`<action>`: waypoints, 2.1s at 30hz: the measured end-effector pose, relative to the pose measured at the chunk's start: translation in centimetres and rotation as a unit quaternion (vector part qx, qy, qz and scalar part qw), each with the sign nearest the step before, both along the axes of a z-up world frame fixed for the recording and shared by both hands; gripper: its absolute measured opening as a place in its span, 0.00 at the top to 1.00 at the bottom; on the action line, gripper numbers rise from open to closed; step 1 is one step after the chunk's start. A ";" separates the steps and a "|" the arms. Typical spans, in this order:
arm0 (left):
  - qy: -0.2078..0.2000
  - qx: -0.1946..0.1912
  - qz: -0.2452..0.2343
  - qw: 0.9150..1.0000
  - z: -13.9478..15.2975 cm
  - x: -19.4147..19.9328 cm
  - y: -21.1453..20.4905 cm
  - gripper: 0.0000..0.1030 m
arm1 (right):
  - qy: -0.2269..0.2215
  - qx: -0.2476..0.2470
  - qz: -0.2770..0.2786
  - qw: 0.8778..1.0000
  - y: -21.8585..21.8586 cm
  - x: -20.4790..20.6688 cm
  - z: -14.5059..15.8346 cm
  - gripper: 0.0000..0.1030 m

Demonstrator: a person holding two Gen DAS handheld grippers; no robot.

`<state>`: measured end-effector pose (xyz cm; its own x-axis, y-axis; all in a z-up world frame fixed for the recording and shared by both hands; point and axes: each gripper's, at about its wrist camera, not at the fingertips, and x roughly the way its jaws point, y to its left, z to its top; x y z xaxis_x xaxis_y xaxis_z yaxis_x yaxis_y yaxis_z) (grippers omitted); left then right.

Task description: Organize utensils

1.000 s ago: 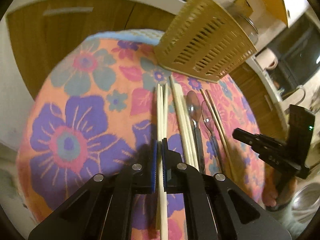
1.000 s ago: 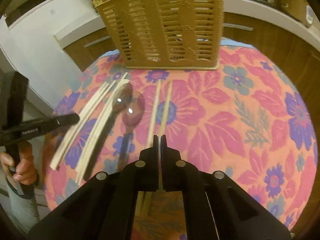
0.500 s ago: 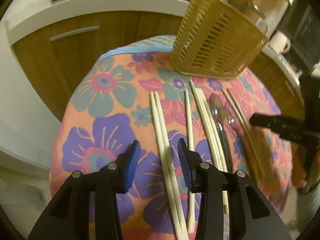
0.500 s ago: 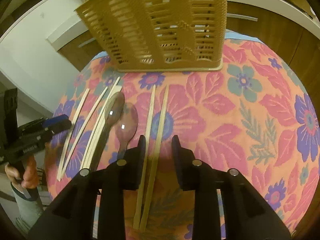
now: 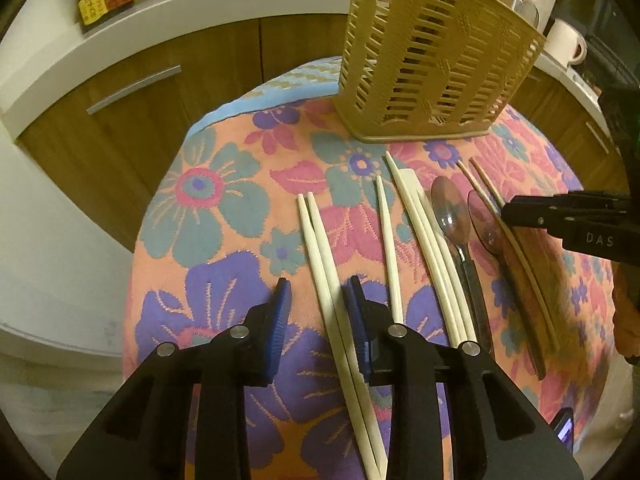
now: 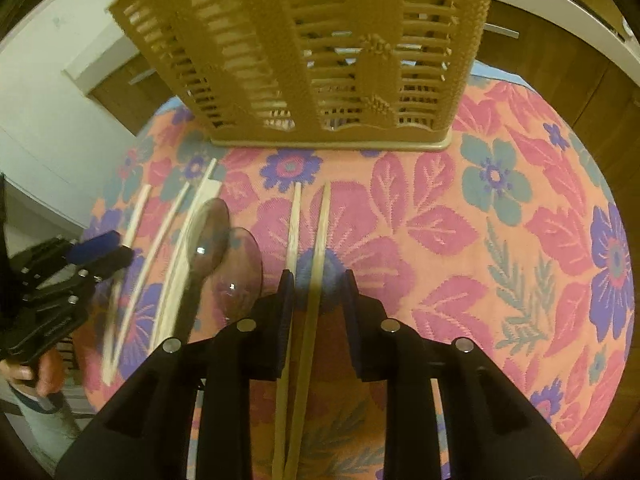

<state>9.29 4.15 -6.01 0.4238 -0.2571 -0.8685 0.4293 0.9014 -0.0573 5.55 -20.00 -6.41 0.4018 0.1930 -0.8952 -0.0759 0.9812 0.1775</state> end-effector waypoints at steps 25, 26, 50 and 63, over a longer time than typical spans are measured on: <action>-0.023 0.087 -0.024 0.996 0.1 -1.3 -2.6 0.91 | 0.057 -0.031 0.038 0.997 1.6 1.3 0.0 0.98; -0.026 0.086 -0.022 0.996 0.1 -1.6 -2.6 0.91 | 0.052 -0.027 0.038 0.998 1.1 0.9 0.1 0.98; -0.278 -0.272 -0.009 0.921 20.6 2.7 -4.7 0.91 | -0.328 0.041 0.043 0.943 -1.6 0.1 19.6 0.98; -0.340 -0.302 0.039 0.890 19.4 9.6 -6.6 0.91 | -0.422 0.037 -0.041 0.905 -2.9 7.4 19.8 0.98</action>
<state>18.86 -2.44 13.43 0.8351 -0.5373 -0.1179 0.4878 0.8224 -0.2928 12.96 -22.85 13.35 0.9519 0.1780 -0.2493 -0.1419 0.9775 0.1562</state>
